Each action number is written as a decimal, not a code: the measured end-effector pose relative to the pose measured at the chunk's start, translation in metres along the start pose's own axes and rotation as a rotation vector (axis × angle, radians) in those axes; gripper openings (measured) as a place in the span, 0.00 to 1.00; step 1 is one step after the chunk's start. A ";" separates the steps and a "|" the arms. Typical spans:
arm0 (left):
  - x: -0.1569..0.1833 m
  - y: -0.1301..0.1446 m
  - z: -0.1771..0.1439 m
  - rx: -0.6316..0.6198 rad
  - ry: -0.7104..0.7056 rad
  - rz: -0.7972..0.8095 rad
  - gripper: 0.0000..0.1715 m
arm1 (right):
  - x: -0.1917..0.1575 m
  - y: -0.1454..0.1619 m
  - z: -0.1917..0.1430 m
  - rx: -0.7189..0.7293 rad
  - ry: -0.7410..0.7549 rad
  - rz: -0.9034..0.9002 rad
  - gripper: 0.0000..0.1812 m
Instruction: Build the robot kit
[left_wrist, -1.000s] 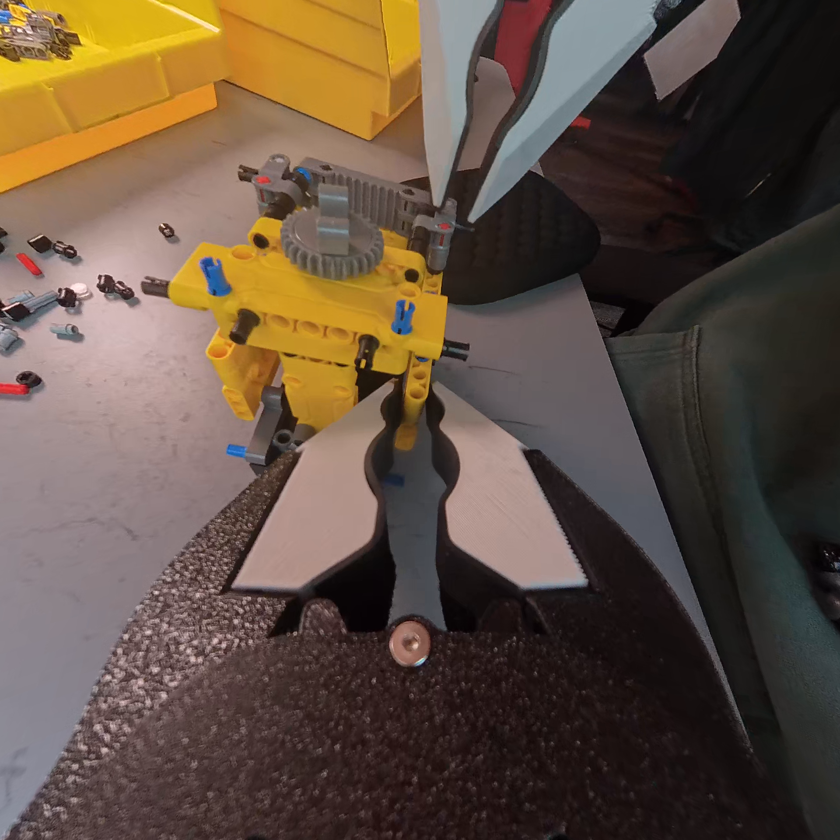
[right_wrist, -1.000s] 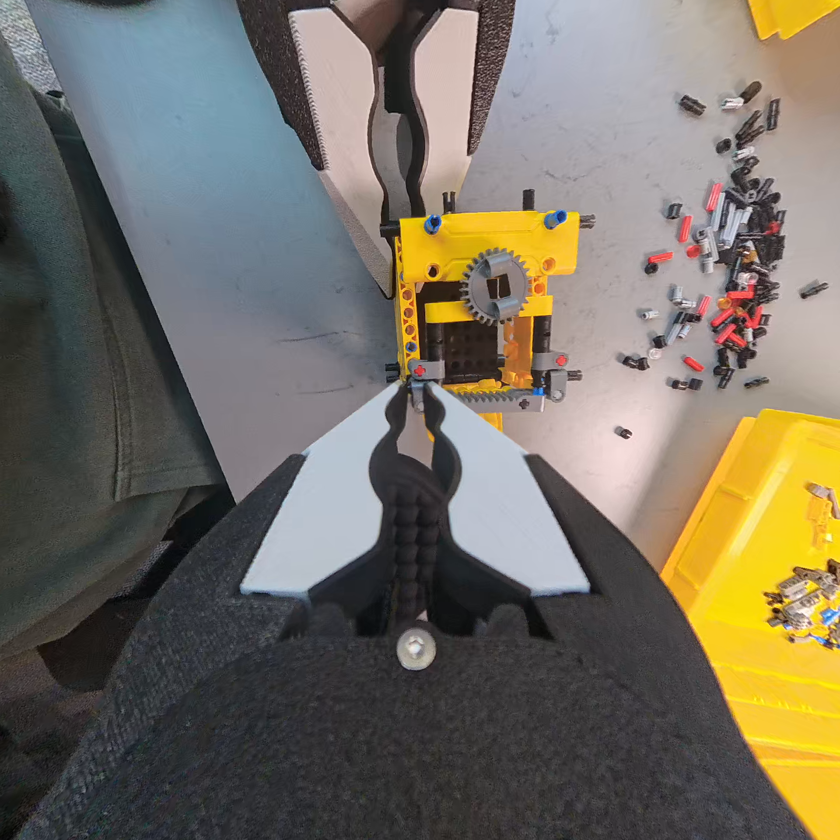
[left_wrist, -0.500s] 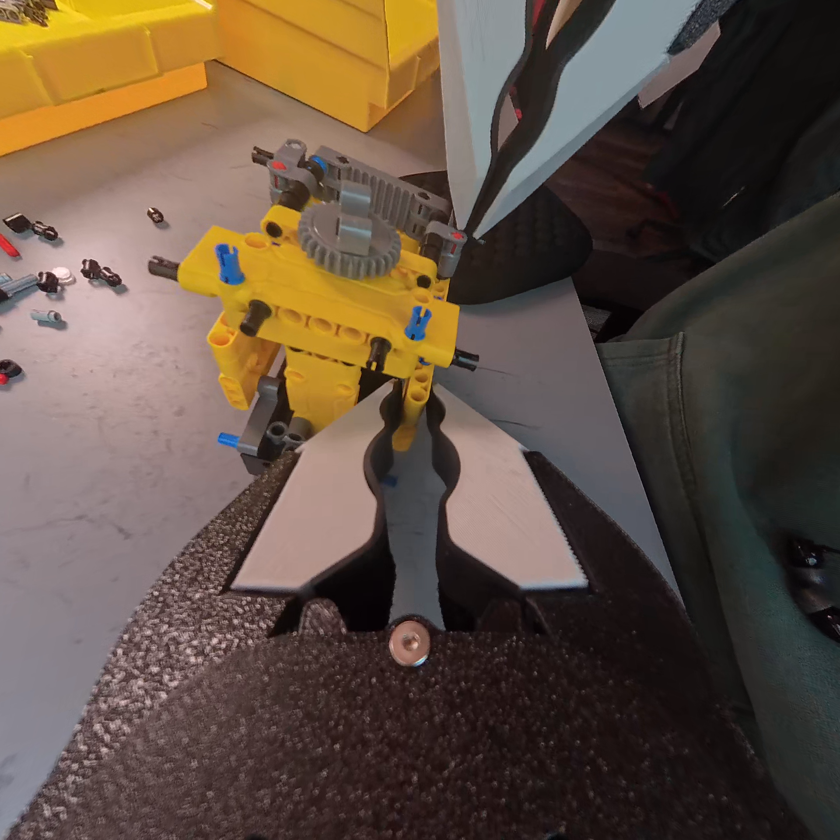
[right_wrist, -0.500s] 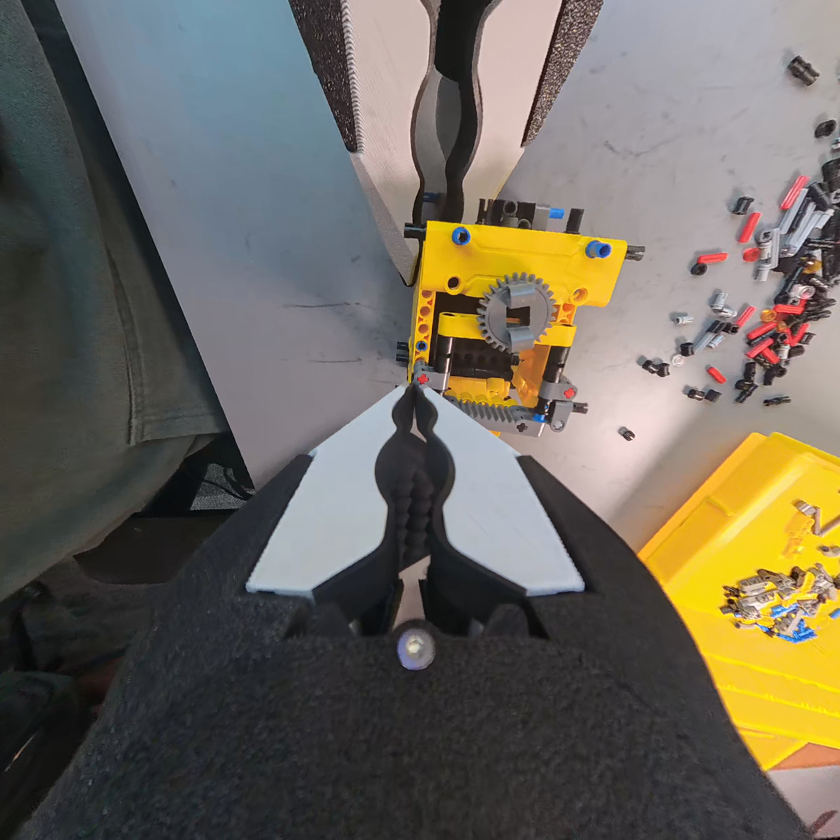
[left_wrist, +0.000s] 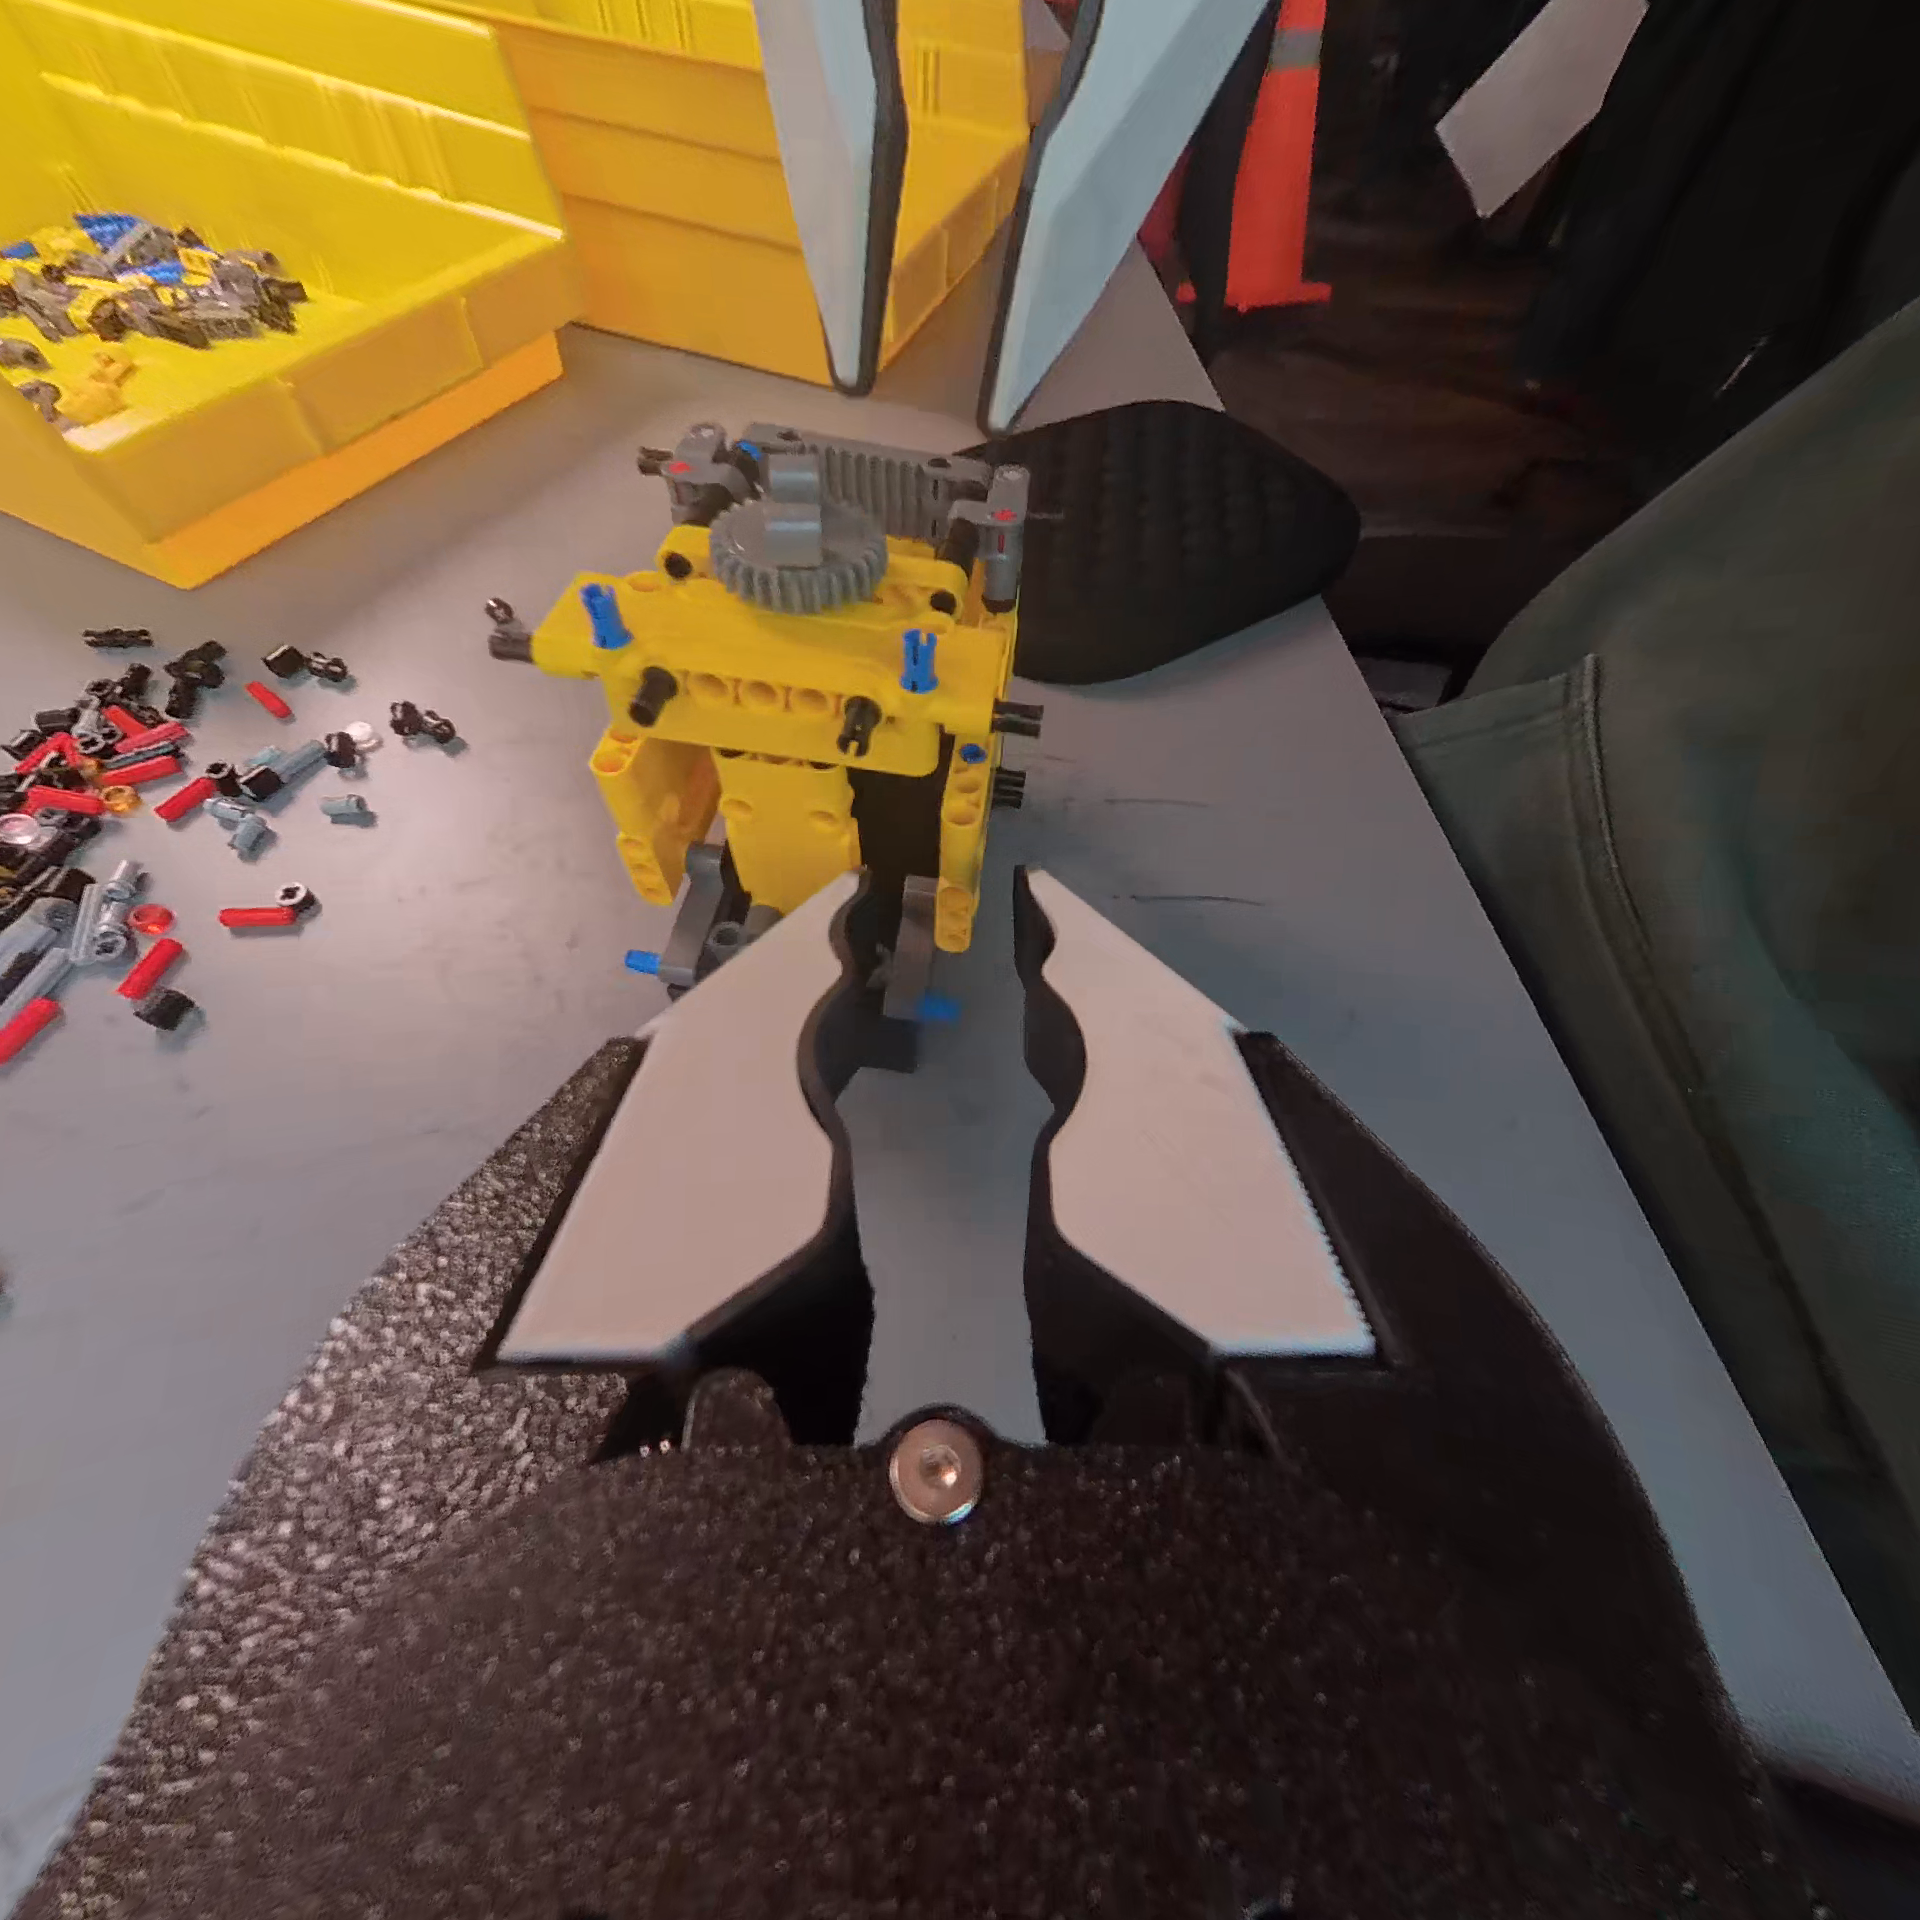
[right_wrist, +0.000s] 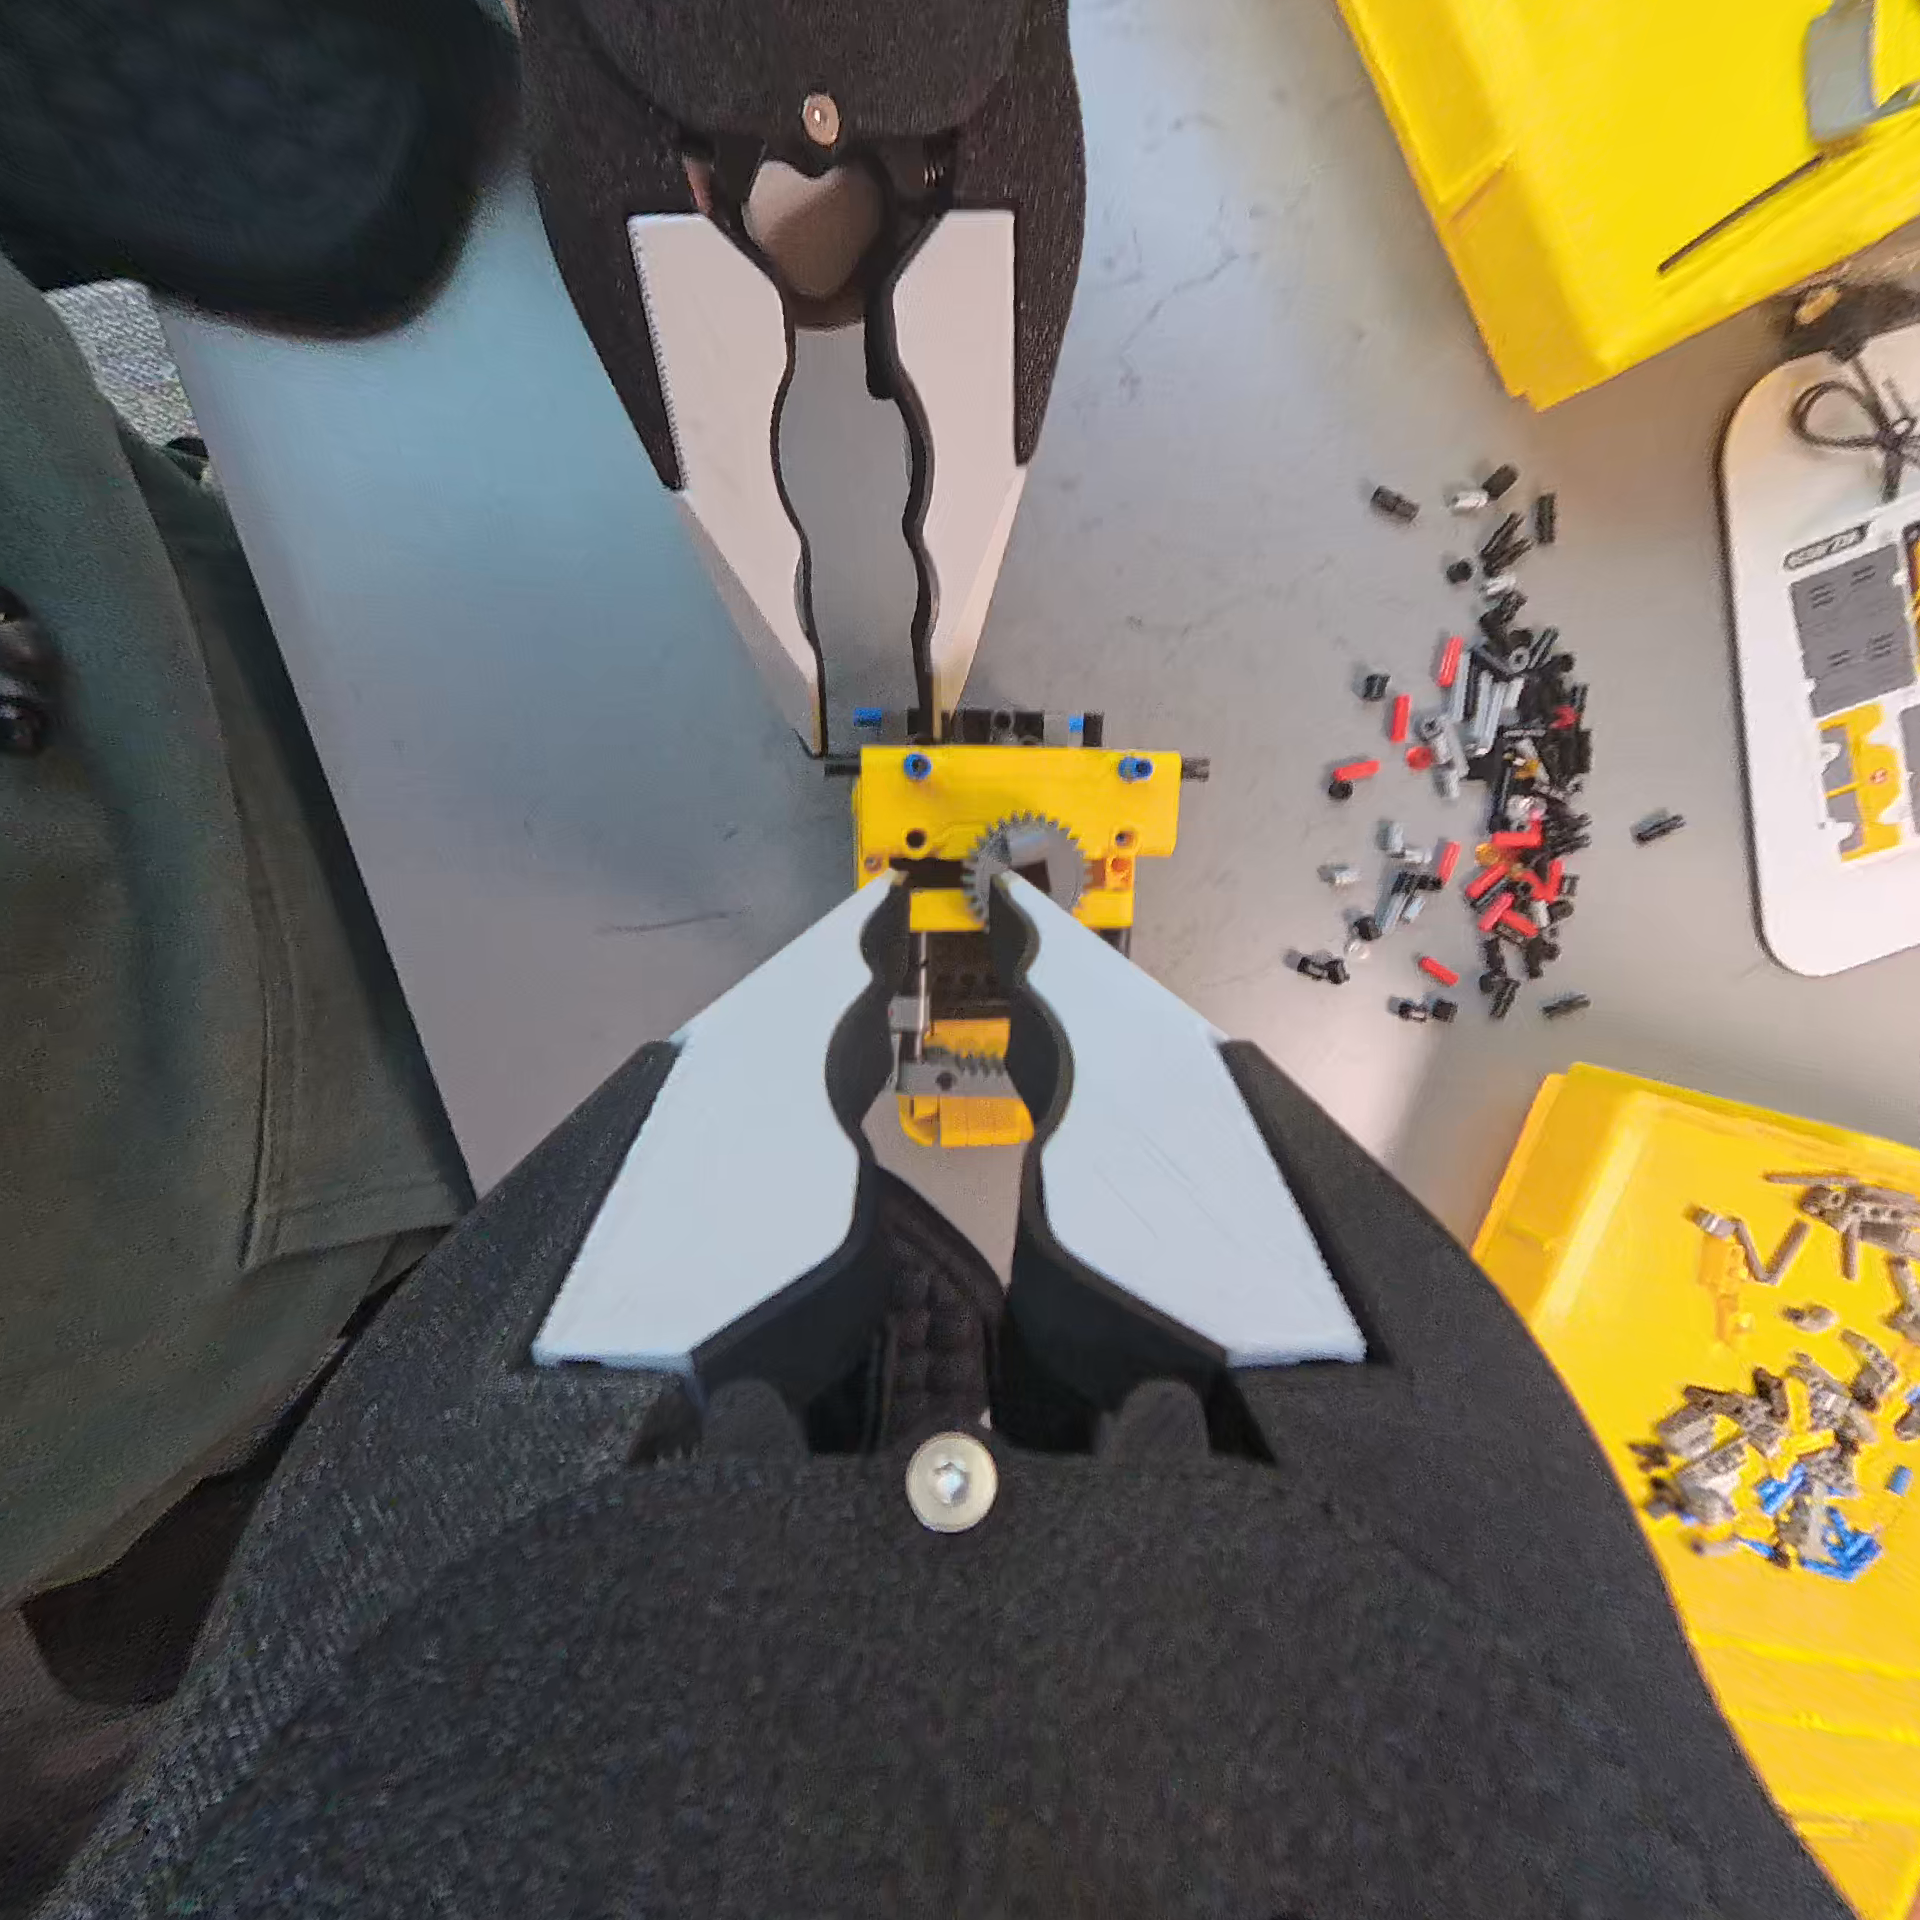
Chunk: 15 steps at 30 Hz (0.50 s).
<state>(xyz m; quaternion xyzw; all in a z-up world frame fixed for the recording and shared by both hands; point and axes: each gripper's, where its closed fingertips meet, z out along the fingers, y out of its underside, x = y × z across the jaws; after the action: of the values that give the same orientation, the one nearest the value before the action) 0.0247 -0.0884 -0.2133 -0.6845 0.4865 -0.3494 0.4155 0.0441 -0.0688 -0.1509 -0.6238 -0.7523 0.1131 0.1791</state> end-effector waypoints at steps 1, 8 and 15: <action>-0.004 -0.002 -0.002 0.019 -0.007 -0.012 0.15 | 0.004 -0.008 0.004 0.009 0.015 -0.009 0.07; -0.025 -0.002 0.005 0.039 -0.113 -0.083 0.15 | 0.016 -0.005 0.034 -0.137 -0.039 0.012 0.02; -0.029 -0.003 0.009 0.022 -0.166 -0.039 0.09 | 0.012 -0.004 0.036 -0.218 -0.097 0.016 0.00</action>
<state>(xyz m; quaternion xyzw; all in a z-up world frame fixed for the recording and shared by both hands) 0.0258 -0.0582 -0.2161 -0.7161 0.4330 -0.3048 0.4547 0.0239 -0.0559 -0.1810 -0.6395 -0.7628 0.0622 0.0725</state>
